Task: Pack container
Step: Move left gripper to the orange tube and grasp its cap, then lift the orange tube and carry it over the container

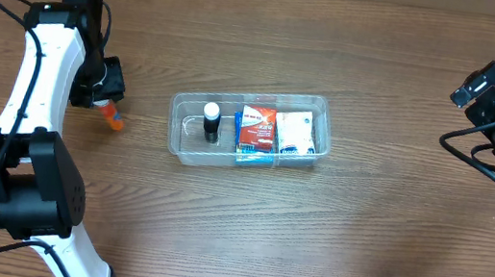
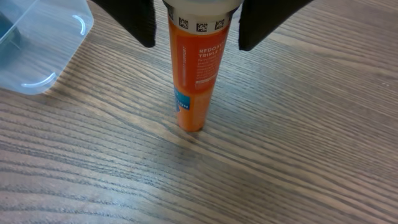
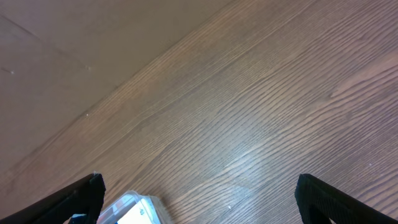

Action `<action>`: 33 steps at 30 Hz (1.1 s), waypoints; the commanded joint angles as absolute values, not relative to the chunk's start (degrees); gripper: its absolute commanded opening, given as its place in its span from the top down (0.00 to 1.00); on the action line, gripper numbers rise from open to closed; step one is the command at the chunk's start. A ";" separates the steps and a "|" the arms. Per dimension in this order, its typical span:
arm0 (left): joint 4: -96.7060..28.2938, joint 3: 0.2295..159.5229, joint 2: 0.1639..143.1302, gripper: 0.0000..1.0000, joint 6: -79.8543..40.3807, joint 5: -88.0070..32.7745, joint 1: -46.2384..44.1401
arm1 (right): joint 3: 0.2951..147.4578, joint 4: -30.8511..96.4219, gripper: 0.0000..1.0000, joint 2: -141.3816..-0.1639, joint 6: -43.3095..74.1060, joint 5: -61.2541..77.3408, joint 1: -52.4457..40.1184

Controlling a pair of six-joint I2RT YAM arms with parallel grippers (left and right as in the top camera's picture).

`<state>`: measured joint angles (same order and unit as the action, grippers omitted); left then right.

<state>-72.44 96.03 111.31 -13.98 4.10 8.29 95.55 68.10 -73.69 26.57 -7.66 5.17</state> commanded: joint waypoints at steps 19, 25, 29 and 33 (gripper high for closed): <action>-87.02 126.63 100.33 0.96 -12.19 -3.68 -2.94 | 95.81 67.66 0.00 -73.73 26.59 -7.42 5.34; -85.62 126.26 99.02 0.96 -12.21 -3.64 -15.22 | 95.81 67.66 0.00 -73.73 26.59 -7.42 5.34; -84.58 125.29 100.92 0.96 -12.19 -0.51 -22.41 | 95.81 67.66 0.00 -73.73 26.59 -7.42 5.34; -84.75 125.29 104.07 0.96 -11.64 1.87 -26.02 | 95.81 67.64 0.00 -73.73 26.59 -7.42 5.34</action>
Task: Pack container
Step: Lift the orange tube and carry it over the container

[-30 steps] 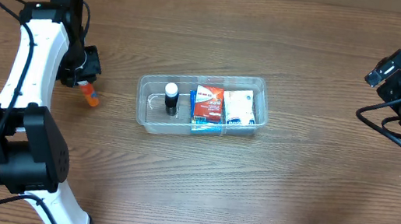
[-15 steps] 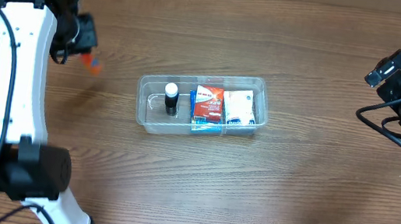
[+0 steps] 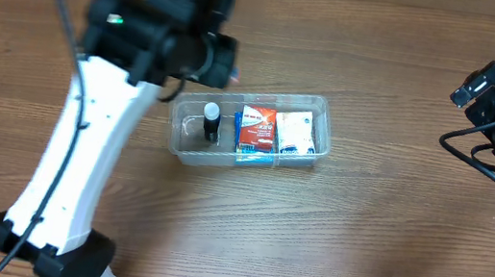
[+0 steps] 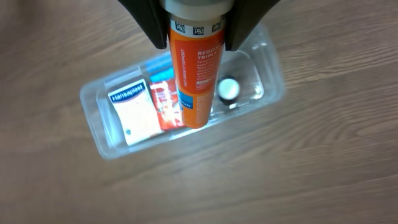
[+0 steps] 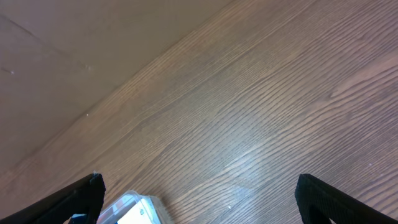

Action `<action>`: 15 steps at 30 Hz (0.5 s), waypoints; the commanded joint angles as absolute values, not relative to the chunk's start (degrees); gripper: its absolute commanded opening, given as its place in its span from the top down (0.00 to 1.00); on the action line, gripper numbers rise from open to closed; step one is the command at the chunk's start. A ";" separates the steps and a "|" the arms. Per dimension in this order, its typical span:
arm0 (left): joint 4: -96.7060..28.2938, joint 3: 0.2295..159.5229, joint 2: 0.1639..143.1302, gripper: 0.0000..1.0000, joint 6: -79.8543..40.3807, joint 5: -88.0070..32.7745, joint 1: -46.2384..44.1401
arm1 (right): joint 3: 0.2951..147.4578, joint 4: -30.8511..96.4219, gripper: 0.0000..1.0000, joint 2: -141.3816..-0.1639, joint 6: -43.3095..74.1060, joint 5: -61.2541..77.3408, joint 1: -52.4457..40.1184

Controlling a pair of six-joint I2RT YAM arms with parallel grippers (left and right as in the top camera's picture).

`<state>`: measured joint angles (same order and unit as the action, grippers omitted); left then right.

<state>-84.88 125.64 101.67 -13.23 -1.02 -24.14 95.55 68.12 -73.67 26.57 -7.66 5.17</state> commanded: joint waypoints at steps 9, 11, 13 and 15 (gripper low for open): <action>-84.84 125.29 111.44 0.96 -11.51 2.35 -26.65 | 95.81 67.66 0.00 -73.73 26.59 -7.42 5.34; -85.17 125.29 113.12 0.96 -10.61 2.42 -26.65 | 95.81 67.64 0.00 -73.73 26.59 -7.42 5.34; -85.58 125.29 114.72 0.96 -10.41 3.29 -26.65 | 95.81 67.66 0.00 -73.73 26.61 -7.42 5.34; -85.91 125.29 116.11 0.96 -10.26 3.60 -26.63 | 95.81 67.66 0.00 -73.73 26.59 -7.42 5.34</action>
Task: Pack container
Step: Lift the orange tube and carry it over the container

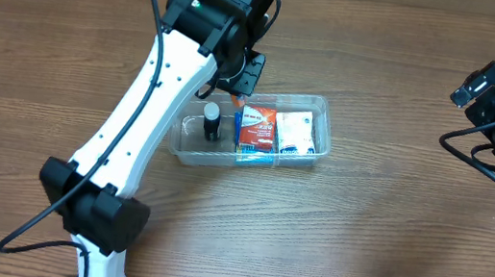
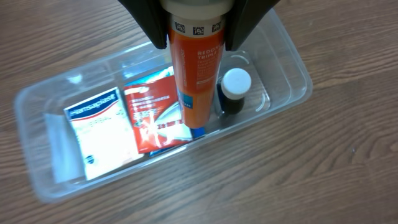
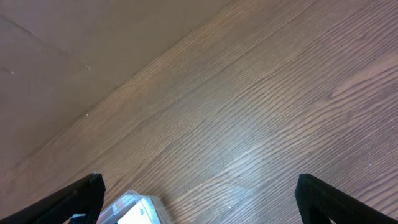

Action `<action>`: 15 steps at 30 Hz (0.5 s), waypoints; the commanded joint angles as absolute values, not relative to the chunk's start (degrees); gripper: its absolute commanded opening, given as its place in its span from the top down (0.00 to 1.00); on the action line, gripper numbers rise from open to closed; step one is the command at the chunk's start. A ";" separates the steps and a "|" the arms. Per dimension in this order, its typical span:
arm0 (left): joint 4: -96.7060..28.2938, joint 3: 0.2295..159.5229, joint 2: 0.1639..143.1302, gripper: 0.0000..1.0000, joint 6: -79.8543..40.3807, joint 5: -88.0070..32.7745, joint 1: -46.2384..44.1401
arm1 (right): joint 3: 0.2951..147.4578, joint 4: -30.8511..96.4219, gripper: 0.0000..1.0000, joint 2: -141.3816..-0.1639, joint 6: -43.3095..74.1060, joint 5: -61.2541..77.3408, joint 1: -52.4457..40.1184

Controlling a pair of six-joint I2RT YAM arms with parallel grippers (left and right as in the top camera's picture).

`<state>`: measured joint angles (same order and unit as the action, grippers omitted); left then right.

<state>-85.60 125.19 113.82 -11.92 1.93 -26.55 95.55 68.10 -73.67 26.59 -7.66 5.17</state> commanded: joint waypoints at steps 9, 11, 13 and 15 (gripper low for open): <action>-86.48 125.23 121.49 0.96 -10.26 3.60 -26.59 | 95.81 67.66 0.00 -73.73 26.59 -7.42 5.34; -86.59 125.12 122.21 0.96 -10.26 3.60 -26.59 | 95.81 67.66 0.00 -73.73 26.59 -7.42 5.34; -86.56 125.08 122.91 0.96 -10.26 3.68 -26.59 | 95.81 67.66 0.00 -73.73 26.61 -7.42 5.34; -86.59 125.08 123.48 0.96 -10.28 4.56 -26.59 | 95.81 67.66 0.00 -73.73 26.59 -7.42 5.34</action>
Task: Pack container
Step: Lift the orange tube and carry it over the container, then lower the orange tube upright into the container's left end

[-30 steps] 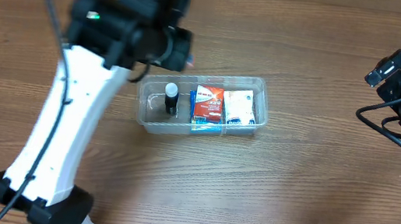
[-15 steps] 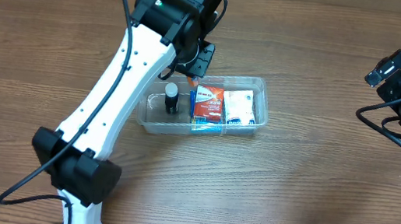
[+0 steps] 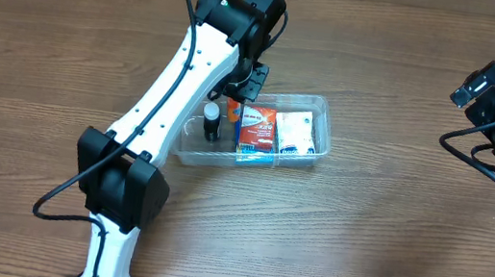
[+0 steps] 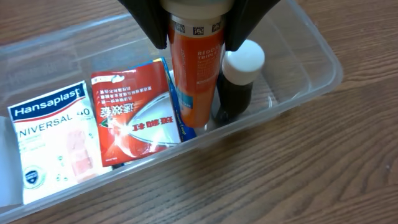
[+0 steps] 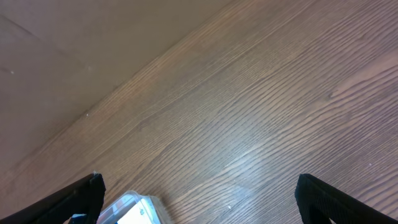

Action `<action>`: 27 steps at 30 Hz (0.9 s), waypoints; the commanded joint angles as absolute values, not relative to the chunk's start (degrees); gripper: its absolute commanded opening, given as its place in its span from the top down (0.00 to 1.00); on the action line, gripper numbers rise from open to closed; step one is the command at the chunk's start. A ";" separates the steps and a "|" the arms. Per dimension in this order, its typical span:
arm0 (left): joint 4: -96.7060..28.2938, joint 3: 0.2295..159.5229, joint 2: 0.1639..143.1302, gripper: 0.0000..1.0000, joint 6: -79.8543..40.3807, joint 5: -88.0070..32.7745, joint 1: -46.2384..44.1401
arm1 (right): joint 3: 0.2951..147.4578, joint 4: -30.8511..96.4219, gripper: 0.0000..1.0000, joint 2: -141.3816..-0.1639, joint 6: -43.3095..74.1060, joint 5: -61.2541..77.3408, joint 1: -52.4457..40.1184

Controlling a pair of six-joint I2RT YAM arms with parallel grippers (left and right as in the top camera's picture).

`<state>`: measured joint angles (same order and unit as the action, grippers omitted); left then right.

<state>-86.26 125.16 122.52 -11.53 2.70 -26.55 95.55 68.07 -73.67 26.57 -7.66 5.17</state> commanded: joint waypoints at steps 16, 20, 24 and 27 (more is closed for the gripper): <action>-85.08 124.86 125.19 0.94 -10.28 7.05 -26.52 | 95.81 67.66 0.00 -73.73 26.61 -7.42 5.34; -84.97 124.86 125.19 0.94 -10.28 7.05 -26.22 | 95.81 67.66 0.00 -73.73 26.59 -7.42 5.34; -84.95 124.86 125.19 0.94 -10.28 7.05 -25.80 | 95.81 67.66 0.00 -73.73 26.59 -7.42 5.34; -84.79 124.86 125.21 0.94 -10.28 7.07 -25.74 | 95.81 67.66 0.00 -73.73 26.61 -7.42 5.34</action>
<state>-85.19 125.08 124.75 -11.38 6.13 -26.37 95.55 68.07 -73.67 26.57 -7.66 5.17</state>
